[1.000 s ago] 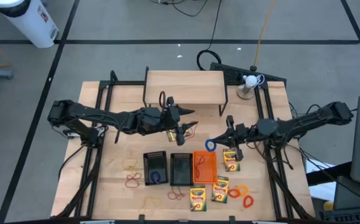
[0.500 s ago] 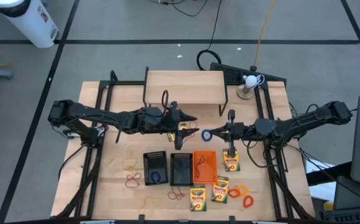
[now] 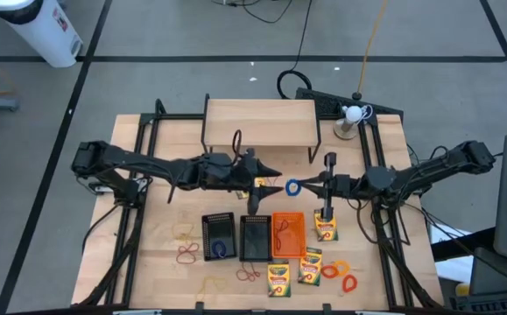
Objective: Pick & Place Office Desk Supplies
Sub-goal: Put the blue spring keychain into the left black bin
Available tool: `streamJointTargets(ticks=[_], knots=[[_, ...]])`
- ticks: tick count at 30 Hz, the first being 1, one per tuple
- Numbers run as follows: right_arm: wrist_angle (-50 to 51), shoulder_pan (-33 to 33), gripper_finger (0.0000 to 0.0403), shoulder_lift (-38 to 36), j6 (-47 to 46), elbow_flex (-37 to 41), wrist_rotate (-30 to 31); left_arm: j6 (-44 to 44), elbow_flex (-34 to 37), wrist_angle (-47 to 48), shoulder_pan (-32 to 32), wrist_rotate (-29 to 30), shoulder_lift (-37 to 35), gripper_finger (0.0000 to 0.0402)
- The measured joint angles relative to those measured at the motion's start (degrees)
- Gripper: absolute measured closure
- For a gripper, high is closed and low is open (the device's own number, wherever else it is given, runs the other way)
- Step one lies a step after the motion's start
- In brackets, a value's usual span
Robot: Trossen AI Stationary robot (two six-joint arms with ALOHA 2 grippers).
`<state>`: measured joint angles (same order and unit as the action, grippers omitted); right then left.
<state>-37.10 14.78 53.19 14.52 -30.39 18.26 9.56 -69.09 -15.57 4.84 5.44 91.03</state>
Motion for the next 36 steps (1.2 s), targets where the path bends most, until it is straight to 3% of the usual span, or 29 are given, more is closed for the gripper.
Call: streamJointTargets(ticks=[9,27,36], knots=[[-0.35,1.09,0.0403,0.00,1.23,0.00,1.42,-0.02,-0.01,-4.38,-0.07,-3.90,1.79,0.0190],[-0.46,1.07,0.0403,0.20,1.21,0.02,1.22,0.90,0.01,-5.34,-0.37,-3.88,1.87,0.0190],[-0.72,1.07,0.0403,0.20,1.21,0.02,1.18,2.36,-0.36,-8.78,-2.12,-3.90,5.80,0.0190]])
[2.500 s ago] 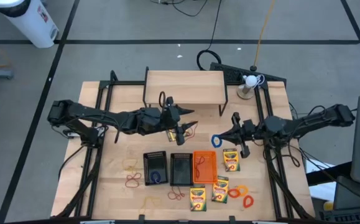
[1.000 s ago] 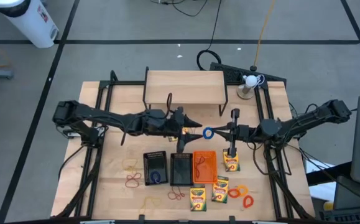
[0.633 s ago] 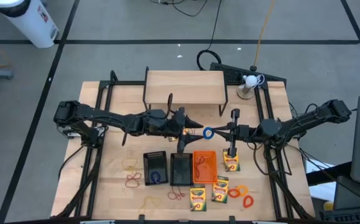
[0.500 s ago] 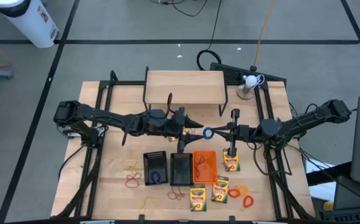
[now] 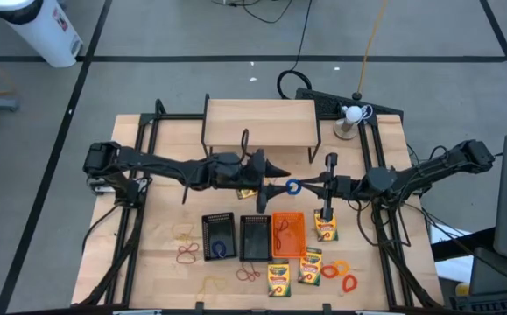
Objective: Pick & Place Office Desk Supplies
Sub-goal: Put the blue spring keychain into the left black bin
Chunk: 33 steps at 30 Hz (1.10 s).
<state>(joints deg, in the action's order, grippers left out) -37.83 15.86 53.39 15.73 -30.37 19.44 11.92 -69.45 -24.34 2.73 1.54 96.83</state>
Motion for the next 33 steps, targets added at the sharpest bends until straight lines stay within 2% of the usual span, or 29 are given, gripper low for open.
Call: streamJointTargets(ticks=[8,11,15,19,21,29,33], knots=[[0.57,0.00,0.0403,0.02,0.02,0.00,0.00,-3.17,-0.20,-0.65,-0.94,-0.04,0.07,0.0191],[0.79,0.00,0.0403,0.02,0.00,0.00,0.00,-5.43,-0.20,-0.82,-0.49,-0.07,0.07,0.0207],[0.77,0.00,0.0403,0.02,0.00,0.02,0.00,-7.10,-0.20,-0.23,0.04,-0.20,0.07,0.0268],[0.77,0.00,0.0403,0.02,0.00,0.00,0.26,-8.59,-0.20,-0.32,0.54,-0.20,0.07,0.0362],[0.77,0.00,0.0403,0.02,0.00,0.02,0.27,-9.48,-0.20,-0.26,0.78,-0.22,0.07,0.0386],[1.16,0.00,0.0391,0.02,0.02,0.02,-0.23,-15.48,-0.20,0.25,2.02,-0.15,0.07,0.0393],[1.84,0.00,0.0369,0.02,0.51,0.02,-1.68,-16.37,-0.20,0.23,2.39,0.00,0.07,0.0396]])
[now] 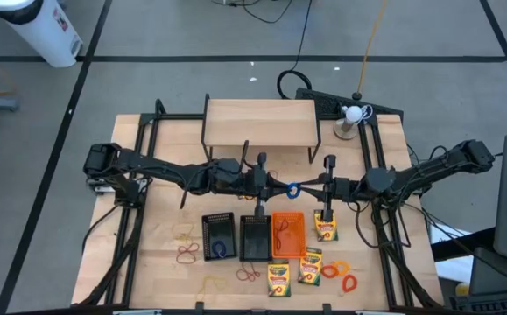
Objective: Pick & Place Office Desk Supplies
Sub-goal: Put the blue spring keychain into the left black bin
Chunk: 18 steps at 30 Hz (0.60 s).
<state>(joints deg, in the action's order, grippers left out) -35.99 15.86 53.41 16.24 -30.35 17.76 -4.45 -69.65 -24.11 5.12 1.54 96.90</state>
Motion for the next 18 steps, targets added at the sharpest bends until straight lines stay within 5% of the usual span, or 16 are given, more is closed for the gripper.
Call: streamJointTargets(ticks=[18], knots=[[0.24,-0.02,0.0166,-0.11,-1.61,0.00,0.26,-1.92,0.00,0.10,-0.04,4.16,0.00,0.0396]])
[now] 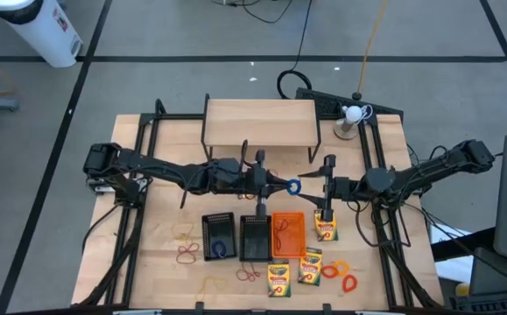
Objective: Pick & Place Office Desk Supplies
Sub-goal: Put the blue spring keychain into the left black bin
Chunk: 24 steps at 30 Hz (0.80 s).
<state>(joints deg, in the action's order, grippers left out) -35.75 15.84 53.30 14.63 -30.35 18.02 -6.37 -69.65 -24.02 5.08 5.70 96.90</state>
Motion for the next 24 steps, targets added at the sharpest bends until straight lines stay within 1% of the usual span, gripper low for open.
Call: streamJointTargets(ticks=[3,7,11,16,18,21,24], knots=[[0.00,0.00,0.0152,0.00,0.09,0.00,0.04,-2.01,0.00,0.79,-0.01,0.95,-0.13,0.0397],[0.00,0.00,0.0145,-0.02,0.15,0.01,0.09,-2.58,0.02,3.56,0.18,2.04,-1.70,0.0396],[0.48,0.00,0.0146,-0.55,0.17,0.02,0.15,-4.10,0.02,9.39,1.48,7.68,-4.56,0.0397],[1.34,0.01,0.0151,-1.30,-0.35,0.02,0.23,-6.01,0.02,15.89,4.76,15.07,-7.86,0.0397],[1.94,0.03,0.0153,-1.44,-0.42,0.03,1.66,-5.99,0.02,18.01,6.24,17.79,-8.73,0.0397],[2.31,0.02,0.0155,-1.44,-0.44,0.04,3.15,-4.34,0.02,22.60,8.52,20.07,-10.12,0.0397],[2.39,0.00,0.0155,-1.44,-0.44,0.04,3.21,0.00,0.02,28.48,10.82,21.17,-11.42,0.0397]])
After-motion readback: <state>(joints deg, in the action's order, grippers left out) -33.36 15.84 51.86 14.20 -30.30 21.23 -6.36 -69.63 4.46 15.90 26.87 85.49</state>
